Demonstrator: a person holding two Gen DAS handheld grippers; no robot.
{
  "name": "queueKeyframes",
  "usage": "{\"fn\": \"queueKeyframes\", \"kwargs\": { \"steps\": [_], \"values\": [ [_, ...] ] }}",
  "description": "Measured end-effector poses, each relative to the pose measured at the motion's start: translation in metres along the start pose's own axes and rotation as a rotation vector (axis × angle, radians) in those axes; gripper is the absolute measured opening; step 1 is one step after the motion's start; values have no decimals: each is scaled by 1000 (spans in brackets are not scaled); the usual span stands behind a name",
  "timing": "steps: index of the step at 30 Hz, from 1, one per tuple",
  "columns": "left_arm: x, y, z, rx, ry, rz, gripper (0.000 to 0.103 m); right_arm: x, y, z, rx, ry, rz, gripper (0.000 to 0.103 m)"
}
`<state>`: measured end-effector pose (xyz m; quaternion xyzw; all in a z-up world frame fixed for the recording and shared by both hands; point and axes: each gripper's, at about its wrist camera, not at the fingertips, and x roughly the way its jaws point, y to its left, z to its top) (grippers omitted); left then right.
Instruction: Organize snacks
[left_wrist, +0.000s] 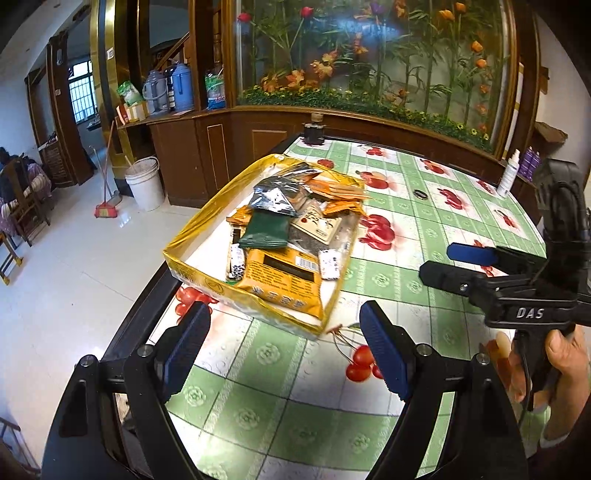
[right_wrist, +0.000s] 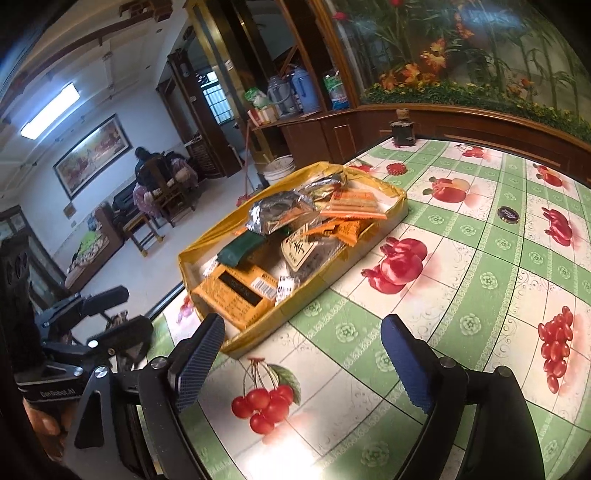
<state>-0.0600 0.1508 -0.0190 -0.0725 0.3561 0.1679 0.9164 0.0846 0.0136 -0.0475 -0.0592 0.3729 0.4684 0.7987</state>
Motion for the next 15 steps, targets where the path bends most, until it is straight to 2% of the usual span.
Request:
{"fn": "queueKeyframes", "kwargs": {
  "steps": [8,15],
  "values": [
    [-22,-10,-7,32,-41,31,84,-4,16,-9,-145,37,32,89],
    [-40,-13,-10,47,-74,43,84,-4,29,-12,-260,57,27,89]
  ]
}}
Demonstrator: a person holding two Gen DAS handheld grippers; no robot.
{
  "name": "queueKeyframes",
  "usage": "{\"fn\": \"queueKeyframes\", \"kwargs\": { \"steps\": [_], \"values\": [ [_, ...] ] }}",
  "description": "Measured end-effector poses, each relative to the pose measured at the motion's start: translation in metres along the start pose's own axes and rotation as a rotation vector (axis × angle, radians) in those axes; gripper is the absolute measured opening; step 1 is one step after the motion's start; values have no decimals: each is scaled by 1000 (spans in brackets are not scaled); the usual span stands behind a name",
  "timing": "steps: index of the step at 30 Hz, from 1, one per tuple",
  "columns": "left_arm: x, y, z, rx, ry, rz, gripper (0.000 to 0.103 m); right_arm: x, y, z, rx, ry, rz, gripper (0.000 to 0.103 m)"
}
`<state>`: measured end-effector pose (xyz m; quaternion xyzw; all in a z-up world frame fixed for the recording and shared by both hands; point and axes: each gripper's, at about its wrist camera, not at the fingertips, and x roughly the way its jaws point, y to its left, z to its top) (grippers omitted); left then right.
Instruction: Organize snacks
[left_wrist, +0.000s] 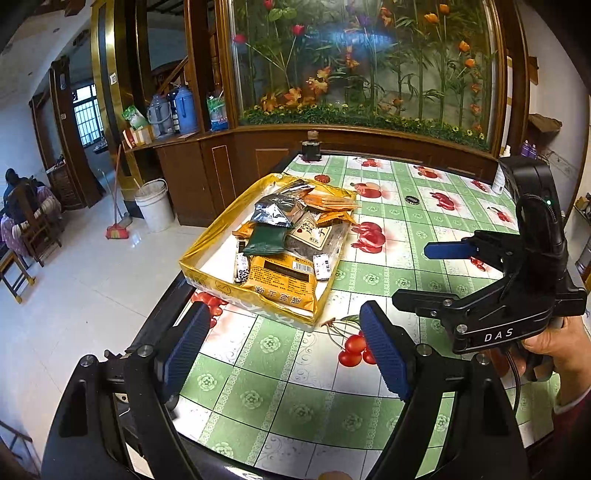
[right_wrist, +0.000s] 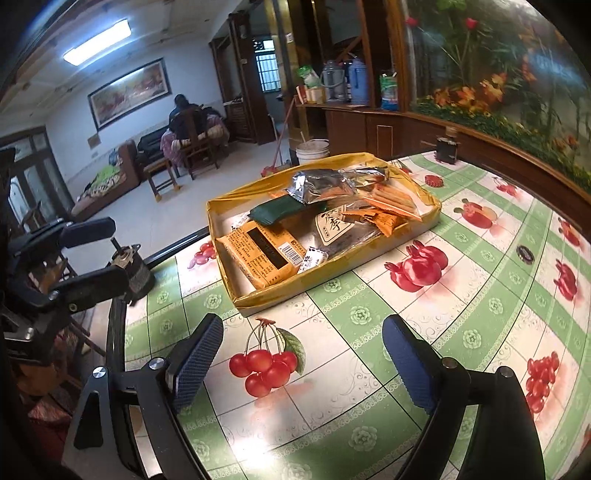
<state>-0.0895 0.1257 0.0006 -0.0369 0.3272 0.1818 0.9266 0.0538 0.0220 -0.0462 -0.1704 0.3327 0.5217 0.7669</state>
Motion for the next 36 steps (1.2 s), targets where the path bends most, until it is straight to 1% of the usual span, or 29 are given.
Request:
{"fn": "queueKeyframes", "kwargs": {
  "steps": [5,10,16,22,36],
  "values": [
    [-6,-3,-2,-3,-3,-33,84,-5,6,3,-51,-9,7,89],
    [-8,-9,-4,13,-8,-65,84,-5,13,3,-104,2,-9,89],
    [-12,-17,-4,49,-26,-51,84,-2,25,6,-168,12,-10,89],
    [-12,-14,-4,36,-13,-51,84,4,38,9,-237,26,-27,89],
    [-10,-7,-5,16,5,-64,84,9,45,11,-270,31,-18,89]
  ]
}}
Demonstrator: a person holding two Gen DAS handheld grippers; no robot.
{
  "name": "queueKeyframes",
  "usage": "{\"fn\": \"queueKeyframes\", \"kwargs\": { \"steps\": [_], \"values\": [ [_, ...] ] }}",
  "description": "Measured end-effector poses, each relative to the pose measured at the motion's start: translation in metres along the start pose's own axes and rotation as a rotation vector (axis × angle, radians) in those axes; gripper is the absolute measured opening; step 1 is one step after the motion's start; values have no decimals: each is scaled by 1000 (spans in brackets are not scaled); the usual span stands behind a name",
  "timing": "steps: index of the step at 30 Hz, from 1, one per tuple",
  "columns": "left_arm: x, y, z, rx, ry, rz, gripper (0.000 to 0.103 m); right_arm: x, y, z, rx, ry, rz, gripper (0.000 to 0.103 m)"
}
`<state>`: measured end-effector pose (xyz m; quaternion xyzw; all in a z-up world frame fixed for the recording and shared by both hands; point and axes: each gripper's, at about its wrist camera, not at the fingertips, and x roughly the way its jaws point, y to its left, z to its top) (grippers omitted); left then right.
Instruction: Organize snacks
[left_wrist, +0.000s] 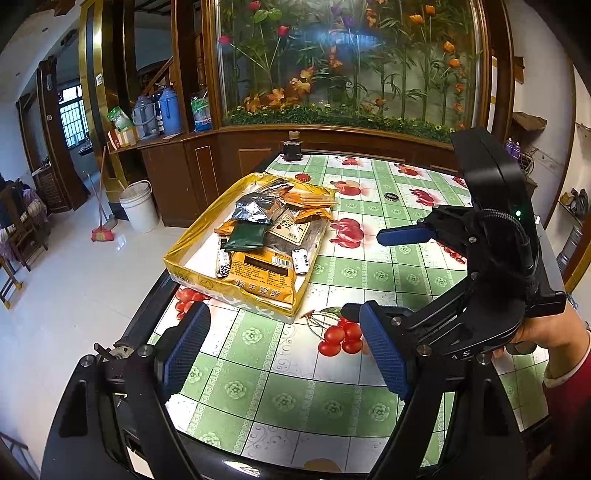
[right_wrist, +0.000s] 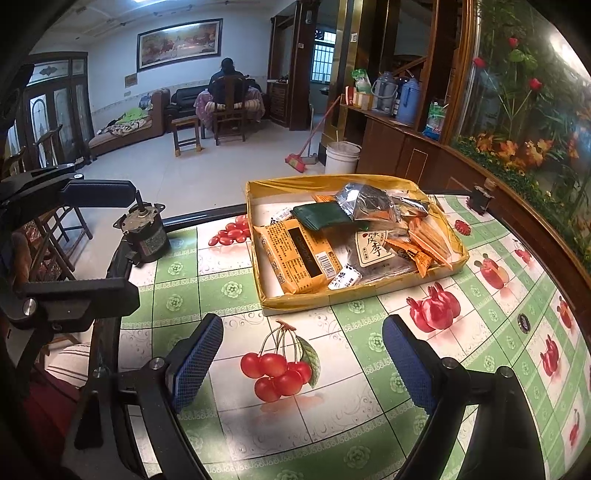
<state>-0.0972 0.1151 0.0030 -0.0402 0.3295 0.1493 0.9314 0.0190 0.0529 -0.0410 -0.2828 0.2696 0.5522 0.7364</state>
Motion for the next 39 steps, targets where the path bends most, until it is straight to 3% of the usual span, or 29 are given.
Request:
{"fn": "queueKeyframes", "kwargs": {
  "steps": [21,39],
  "values": [
    [-1,4,2,-2,-3,19,84,2,3,8,-38,-8,10,89],
    [11,-7,4,10,46,-32,84,5,-8,3,-6,2,15,89]
  ]
}}
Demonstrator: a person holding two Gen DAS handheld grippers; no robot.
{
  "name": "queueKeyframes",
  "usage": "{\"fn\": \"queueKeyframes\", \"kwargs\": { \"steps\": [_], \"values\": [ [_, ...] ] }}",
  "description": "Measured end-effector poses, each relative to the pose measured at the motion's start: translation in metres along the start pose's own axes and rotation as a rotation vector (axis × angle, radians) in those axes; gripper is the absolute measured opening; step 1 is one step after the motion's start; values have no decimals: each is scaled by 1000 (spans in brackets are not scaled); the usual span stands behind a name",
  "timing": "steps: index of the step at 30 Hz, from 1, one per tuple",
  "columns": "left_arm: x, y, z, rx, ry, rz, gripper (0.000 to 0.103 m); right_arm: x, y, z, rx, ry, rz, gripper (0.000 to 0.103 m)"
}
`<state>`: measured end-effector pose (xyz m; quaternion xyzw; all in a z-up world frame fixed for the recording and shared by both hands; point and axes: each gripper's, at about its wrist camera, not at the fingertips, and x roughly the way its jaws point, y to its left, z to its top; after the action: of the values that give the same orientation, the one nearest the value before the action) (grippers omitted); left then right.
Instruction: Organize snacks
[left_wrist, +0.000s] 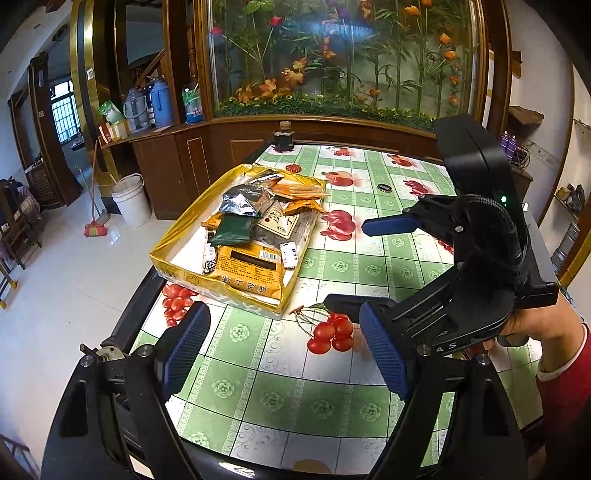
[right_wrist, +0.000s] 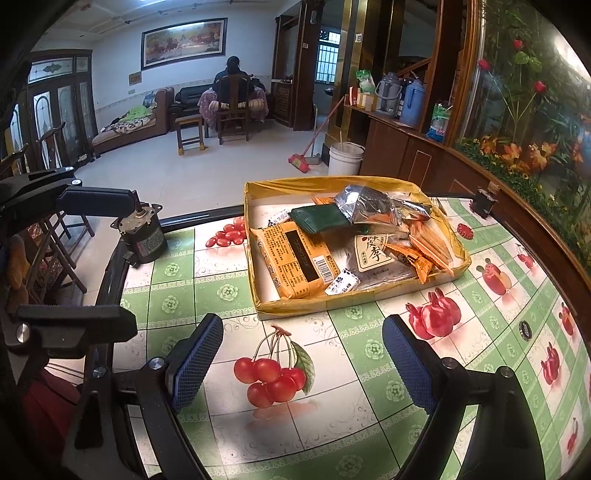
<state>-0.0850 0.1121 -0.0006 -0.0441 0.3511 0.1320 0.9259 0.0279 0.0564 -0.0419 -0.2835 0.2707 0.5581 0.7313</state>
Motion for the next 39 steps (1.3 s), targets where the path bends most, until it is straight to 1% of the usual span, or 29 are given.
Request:
{"fn": "queueKeyframes", "kwargs": {
  "steps": [18,39],
  "values": [
    [11,5,2,-16,31,-13,84,11,-5,2,3,13,6,89],
    [18,4,3,-3,53,-8,84,13,-6,3,4,14,9,89]
  ]
}}
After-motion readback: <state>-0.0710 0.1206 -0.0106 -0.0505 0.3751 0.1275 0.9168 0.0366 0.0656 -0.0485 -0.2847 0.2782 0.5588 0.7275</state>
